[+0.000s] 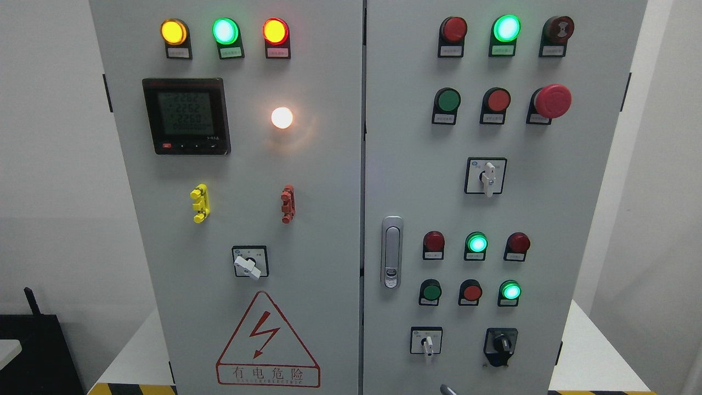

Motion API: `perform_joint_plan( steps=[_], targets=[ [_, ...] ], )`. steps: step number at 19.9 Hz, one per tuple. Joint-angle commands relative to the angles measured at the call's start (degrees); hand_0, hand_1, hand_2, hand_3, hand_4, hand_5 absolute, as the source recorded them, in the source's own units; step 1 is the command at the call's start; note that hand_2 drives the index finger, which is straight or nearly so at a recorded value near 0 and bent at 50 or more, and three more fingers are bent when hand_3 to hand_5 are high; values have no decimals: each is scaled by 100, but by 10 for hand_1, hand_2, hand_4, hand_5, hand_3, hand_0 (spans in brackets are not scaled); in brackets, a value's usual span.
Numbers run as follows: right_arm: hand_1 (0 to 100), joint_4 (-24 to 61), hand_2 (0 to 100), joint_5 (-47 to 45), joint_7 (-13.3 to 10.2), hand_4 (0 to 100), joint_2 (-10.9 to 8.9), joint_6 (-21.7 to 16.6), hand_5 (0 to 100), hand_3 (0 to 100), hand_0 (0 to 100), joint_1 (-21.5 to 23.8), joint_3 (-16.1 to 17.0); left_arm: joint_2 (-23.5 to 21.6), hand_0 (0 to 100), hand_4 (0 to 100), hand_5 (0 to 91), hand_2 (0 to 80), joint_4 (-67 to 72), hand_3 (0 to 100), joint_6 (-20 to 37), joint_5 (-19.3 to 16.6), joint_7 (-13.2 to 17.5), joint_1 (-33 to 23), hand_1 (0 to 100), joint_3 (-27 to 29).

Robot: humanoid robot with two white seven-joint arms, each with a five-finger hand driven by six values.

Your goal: Release door handle

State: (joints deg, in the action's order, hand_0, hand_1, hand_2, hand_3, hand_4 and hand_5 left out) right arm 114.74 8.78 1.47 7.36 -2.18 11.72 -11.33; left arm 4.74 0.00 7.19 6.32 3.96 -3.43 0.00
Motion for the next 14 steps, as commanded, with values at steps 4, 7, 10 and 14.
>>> perform_joint_plan(
  steps=[4,7,10,14],
  targets=[
    [35,-13,0,0,-15,0,-7,7,0,0,467,6,-1,0,120,0,0,0,-88,0,2,1,-9,0,389,-70],
    [34,-13,0,0,-15,0,-7,7,0,0,468,6,-9,0,120,0,0,0,-88,0,2,1,0,0,389,-70],
    [34,5,0,27,-15,0,2,-10,0,0,468,-3,-27,0,120,0,0,0,-88,0,2,1,0,0,389,-70],
    [116,22,0,656,-6,144,-33,-255,78,150,442,50,-71,0,120,0,0,0,-88,0,2,1,0,0,389,-70]
  ],
)
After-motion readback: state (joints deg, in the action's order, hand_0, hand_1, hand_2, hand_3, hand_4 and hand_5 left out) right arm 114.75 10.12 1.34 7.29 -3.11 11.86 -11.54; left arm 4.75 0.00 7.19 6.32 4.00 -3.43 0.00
